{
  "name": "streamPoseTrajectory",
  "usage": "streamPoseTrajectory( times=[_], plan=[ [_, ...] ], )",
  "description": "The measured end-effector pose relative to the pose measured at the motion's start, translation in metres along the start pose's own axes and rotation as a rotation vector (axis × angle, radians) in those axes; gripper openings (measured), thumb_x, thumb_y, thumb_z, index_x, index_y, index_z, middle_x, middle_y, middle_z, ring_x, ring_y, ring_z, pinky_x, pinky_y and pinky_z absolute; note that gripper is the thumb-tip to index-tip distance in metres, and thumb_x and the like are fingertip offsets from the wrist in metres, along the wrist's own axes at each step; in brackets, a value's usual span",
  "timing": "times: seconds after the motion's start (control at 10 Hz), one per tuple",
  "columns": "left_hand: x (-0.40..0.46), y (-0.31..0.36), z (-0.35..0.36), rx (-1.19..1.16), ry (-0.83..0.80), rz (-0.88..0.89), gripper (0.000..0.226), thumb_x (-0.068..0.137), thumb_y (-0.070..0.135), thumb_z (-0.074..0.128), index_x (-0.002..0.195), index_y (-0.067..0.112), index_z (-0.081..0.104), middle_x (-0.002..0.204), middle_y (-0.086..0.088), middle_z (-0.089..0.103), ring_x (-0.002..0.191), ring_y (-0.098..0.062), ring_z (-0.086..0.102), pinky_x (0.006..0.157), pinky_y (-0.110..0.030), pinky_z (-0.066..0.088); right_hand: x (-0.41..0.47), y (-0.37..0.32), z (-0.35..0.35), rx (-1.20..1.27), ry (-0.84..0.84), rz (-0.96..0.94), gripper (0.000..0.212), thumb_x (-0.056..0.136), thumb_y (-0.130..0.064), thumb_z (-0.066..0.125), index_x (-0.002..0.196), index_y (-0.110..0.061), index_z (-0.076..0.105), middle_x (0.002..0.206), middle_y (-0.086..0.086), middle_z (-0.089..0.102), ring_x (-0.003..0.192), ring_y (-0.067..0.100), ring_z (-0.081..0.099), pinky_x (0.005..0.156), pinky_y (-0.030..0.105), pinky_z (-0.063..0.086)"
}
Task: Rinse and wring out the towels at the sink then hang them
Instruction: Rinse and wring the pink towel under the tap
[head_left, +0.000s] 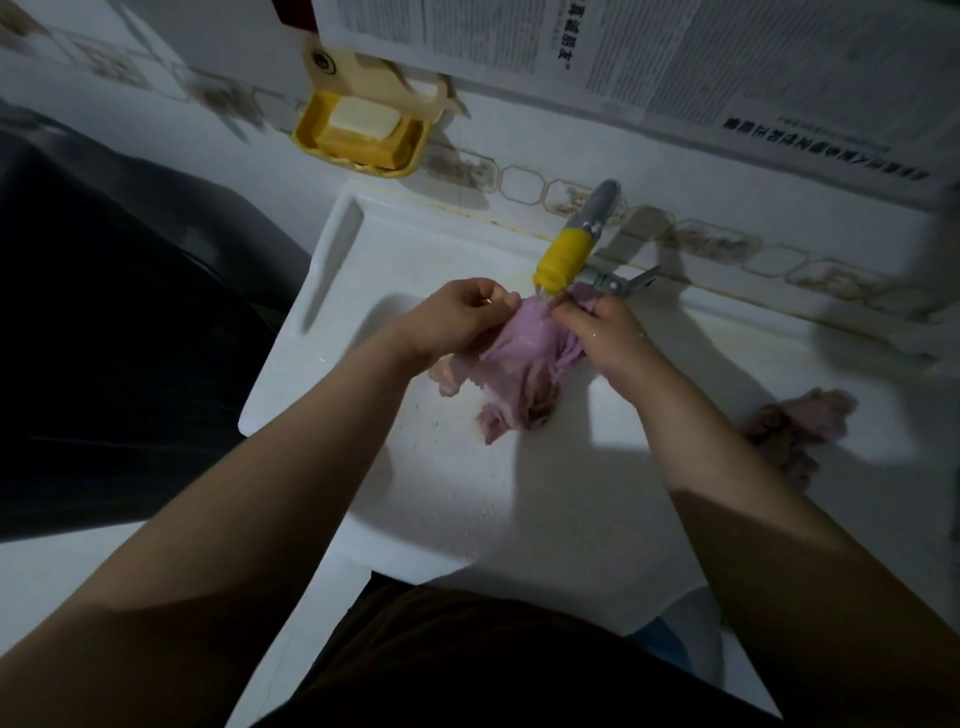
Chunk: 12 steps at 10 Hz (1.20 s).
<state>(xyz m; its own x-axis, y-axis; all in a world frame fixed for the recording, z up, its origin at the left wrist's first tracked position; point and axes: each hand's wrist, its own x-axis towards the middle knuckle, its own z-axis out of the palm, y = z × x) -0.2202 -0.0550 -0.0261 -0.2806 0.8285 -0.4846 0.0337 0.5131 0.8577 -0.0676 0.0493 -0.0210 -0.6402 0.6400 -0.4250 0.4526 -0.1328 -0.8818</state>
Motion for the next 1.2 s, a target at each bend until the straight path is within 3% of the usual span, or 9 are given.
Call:
streamPoseTrajectory(
  times=[0.2, 0.3, 0.5, 0.6, 0.7, 0.9, 1.0, 1.1, 1.2],
  plan=[
    [-0.003, -0.024, 0.009, -0.124, -0.119, -0.026, 0.055, 0.095, 0.045, 0.050, 0.096, -0.009, 0.060, 0.089, -0.016, 0.059, 0.085, -0.024, 0.055, 0.086, -0.037, 0.049, 0.007, -0.007, 0.000, 0.140, 0.086, -0.034, 0.012, 0.097, -0.016, 0.051, 0.101, -0.013, 0.062, 0.095, 0.010, 0.066, 0.091, 0.021, 0.062, 0.081, 0.033, 0.051],
    [-0.006, -0.029, 0.016, -0.338, 0.004, 0.019, 0.027, 0.099, 0.026, 0.050, 0.088, 0.002, 0.055, 0.086, -0.017, 0.052, 0.080, -0.026, 0.052, 0.077, -0.035, 0.052, 0.006, -0.009, -0.001, 0.197, 0.174, -0.014, 0.011, 0.094, -0.021, 0.055, 0.085, -0.020, 0.062, 0.089, 0.005, 0.064, 0.090, 0.020, 0.059, 0.083, 0.034, 0.049],
    [-0.002, 0.002, 0.043, -0.488, 0.287, -0.151, 0.040, 0.098, 0.034, 0.050, 0.074, 0.003, 0.060, 0.060, -0.013, 0.060, 0.052, -0.023, 0.057, 0.049, -0.025, 0.044, -0.017, -0.013, 0.034, -0.029, 0.201, -0.036, 0.032, 0.093, -0.024, 0.057, 0.061, -0.019, 0.054, 0.057, -0.007, 0.058, 0.051, -0.005, 0.053, 0.056, 0.016, 0.042],
    [-0.001, 0.015, 0.067, -0.785, 0.302, -0.267, 0.035, 0.097, 0.030, 0.051, 0.075, 0.005, 0.061, 0.055, -0.008, 0.063, 0.054, -0.018, 0.062, 0.047, -0.022, 0.048, -0.014, -0.018, 0.049, -0.122, 0.326, -0.071, 0.043, 0.093, -0.036, 0.054, 0.054, -0.017, 0.052, 0.054, -0.001, 0.061, 0.053, 0.010, 0.059, 0.055, 0.023, 0.045],
    [0.000, 0.024, 0.077, -0.880, 0.331, -0.298, 0.029, 0.093, 0.026, 0.057, 0.087, -0.001, 0.066, 0.075, -0.018, 0.066, 0.075, -0.031, 0.068, 0.064, -0.036, 0.055, 0.003, -0.024, 0.045, -0.204, 0.498, -0.100, 0.034, 0.094, -0.024, 0.048, 0.061, -0.016, 0.050, 0.077, 0.020, 0.066, 0.068, 0.027, 0.061, 0.059, 0.032, 0.045],
    [-0.006, 0.029, 0.072, -0.859, 0.266, -0.360, 0.031, 0.099, 0.027, 0.042, 0.092, 0.004, 0.062, 0.099, -0.018, 0.063, 0.082, -0.028, 0.061, 0.091, -0.044, 0.048, -0.002, -0.018, 0.048, -0.335, 0.407, -0.033, 0.034, 0.096, -0.037, 0.045, 0.076, -0.013, 0.060, 0.086, 0.018, 0.067, 0.080, 0.032, 0.062, 0.070, 0.035, 0.044],
    [-0.005, 0.031, 0.072, -0.812, 0.280, -0.378, 0.032, 0.096, 0.024, 0.050, 0.097, -0.003, 0.066, 0.085, -0.018, 0.070, 0.084, -0.033, 0.064, 0.070, -0.036, 0.055, 0.004, -0.017, 0.045, -0.314, 0.453, -0.043, 0.031, 0.095, -0.032, 0.048, 0.080, -0.009, 0.063, 0.088, 0.022, 0.067, 0.087, 0.038, 0.063, 0.073, 0.042, 0.049],
    [0.000, 0.027, 0.058, -0.755, 0.271, -0.319, 0.033, 0.100, 0.028, 0.043, 0.072, 0.014, 0.050, 0.043, 0.004, 0.056, 0.050, -0.015, 0.055, 0.046, -0.024, 0.045, -0.012, -0.024, 0.060, -0.299, 0.407, -0.151, 0.042, 0.095, -0.040, 0.046, 0.065, -0.013, 0.055, 0.071, 0.018, 0.065, 0.071, 0.034, 0.063, 0.063, 0.036, 0.045],
    [-0.008, 0.032, 0.054, -0.589, 0.137, -0.320, 0.030, 0.100, 0.026, 0.042, 0.074, 0.014, 0.051, 0.051, 0.001, 0.060, 0.038, -0.009, 0.056, 0.042, -0.016, 0.047, -0.003, -0.026, 0.043, -0.381, 0.355, 0.007, 0.031, 0.096, -0.033, 0.047, 0.096, -0.006, 0.063, 0.099, 0.017, 0.066, 0.096, 0.034, 0.061, 0.074, 0.032, 0.043]
  ],
)
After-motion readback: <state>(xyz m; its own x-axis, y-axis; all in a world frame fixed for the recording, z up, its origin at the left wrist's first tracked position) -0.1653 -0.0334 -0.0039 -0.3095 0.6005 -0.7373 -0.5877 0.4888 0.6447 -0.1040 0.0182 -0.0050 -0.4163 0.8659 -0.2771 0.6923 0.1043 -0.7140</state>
